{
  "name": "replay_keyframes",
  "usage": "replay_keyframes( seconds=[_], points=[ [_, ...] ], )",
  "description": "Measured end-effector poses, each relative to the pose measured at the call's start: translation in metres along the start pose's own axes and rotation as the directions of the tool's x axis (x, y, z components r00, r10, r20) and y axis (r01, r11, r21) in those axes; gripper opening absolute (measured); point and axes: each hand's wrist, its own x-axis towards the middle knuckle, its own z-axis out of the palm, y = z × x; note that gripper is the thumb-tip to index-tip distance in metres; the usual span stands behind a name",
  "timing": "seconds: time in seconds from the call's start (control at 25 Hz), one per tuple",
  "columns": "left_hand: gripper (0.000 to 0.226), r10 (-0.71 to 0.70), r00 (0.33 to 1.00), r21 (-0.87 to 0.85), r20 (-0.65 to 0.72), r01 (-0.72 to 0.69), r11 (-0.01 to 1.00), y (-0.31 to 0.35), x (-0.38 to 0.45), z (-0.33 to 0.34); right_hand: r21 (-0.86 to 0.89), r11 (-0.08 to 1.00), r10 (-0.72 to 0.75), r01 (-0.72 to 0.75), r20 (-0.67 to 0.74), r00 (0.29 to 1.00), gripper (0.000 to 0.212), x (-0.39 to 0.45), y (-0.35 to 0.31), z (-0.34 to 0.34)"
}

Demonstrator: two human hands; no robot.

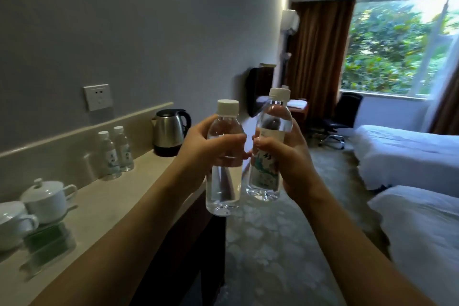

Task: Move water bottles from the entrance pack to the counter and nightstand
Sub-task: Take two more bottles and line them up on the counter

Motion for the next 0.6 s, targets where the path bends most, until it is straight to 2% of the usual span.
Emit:
replay_keyframes(
  seconds=[0.12,0.24,0.32,0.4,0.6],
  points=[
    [0.030,0.011,0.989,0.062,-0.150,-0.002,0.998,-0.036,0.042,-0.025,0.091,0.994,0.046,-0.058,0.129,0.991,0.061,0.071,0.052,-0.003],
    [0.042,0.041,0.939,0.126,-0.340,0.002,0.992,-0.064,0.071,-0.064,0.155,0.977,0.098,-0.149,0.295,0.950,0.058,0.137,0.103,0.015],
    [0.050,0.055,0.885,0.172,-0.463,0.029,0.985,-0.080,0.078,-0.091,0.132,0.976,0.102,-0.171,0.418,0.903,0.055,0.166,0.132,0.038],
    [0.048,0.053,0.819,0.185,-0.572,0.067,0.980,-0.094,0.081,-0.117,0.121,0.971,0.115,-0.206,0.519,0.847,0.055,0.189,0.162,0.064],
    [0.036,0.091,0.706,0.220,-0.703,0.094,0.971,-0.138,0.094,-0.185,0.093,0.962,0.119,-0.257,0.704,0.701,0.063,0.236,0.241,0.128]
  ],
)
